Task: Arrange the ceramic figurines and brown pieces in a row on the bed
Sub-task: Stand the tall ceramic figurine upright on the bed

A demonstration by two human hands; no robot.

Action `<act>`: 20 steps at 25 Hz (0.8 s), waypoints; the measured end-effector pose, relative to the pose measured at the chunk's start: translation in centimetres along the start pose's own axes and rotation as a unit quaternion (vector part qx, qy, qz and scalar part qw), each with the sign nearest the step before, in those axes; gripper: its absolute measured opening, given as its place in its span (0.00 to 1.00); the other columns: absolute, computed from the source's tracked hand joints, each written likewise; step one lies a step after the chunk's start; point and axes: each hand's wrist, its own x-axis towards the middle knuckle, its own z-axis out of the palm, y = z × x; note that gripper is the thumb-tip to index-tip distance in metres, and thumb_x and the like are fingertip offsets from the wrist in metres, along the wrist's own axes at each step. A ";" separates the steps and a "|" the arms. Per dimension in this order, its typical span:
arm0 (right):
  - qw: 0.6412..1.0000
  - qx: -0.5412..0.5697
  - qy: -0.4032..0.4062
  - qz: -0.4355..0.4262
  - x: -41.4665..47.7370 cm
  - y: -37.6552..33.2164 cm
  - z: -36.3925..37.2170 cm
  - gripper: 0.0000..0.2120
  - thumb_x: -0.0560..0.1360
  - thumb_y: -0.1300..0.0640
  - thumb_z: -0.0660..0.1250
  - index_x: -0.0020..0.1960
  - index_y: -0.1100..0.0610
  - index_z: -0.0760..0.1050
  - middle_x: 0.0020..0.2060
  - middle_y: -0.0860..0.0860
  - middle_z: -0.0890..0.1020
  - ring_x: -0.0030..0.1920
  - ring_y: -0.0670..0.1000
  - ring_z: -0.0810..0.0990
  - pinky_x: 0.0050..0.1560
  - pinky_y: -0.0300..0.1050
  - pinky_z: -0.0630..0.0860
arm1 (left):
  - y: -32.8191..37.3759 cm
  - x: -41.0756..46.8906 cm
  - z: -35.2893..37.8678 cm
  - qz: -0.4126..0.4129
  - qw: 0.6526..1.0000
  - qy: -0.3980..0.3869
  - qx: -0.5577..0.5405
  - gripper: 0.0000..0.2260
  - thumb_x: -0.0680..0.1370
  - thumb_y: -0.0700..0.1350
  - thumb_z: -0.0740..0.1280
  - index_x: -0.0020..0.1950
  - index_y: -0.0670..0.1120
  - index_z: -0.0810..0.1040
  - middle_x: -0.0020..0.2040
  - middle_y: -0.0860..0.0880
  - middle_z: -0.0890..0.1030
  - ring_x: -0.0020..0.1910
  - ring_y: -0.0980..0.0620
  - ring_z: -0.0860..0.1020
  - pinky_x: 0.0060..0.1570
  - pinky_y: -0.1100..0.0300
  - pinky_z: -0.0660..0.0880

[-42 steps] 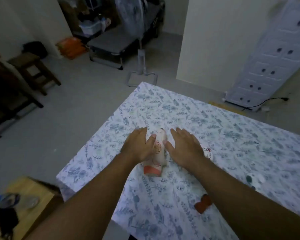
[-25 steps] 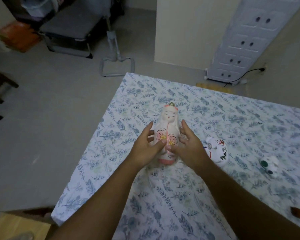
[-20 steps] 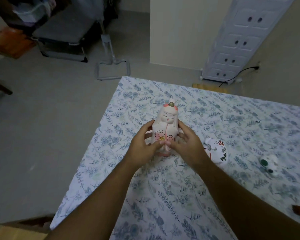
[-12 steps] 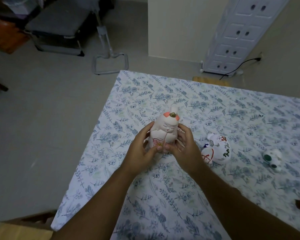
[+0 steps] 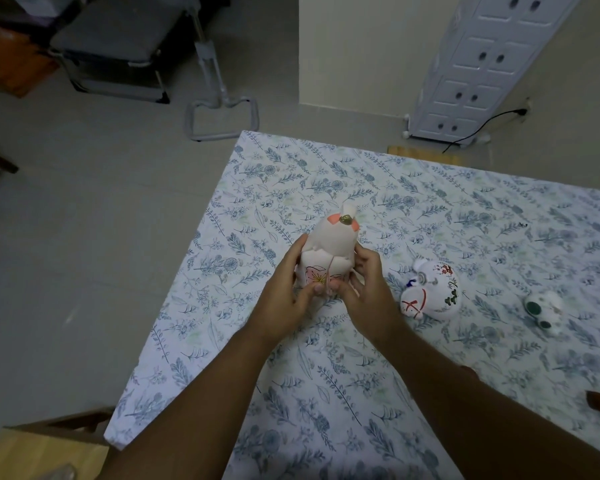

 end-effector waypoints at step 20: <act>0.878 -0.463 0.110 0.040 -6.9 2.8 -26.4 0.21 0.80 0.49 0.63 0.70 0.55 0.73 0.71 0.55 0.73 0.73 0.57 0.67 0.73 0.54 0.60 | 9.8 0.7 21.8 -0.070 0.970 0.014 0.234 0.21 0.83 0.53 0.61 0.72 0.44 0.72 0.71 0.45 0.76 0.70 0.46 0.72 0.68 0.47 0.70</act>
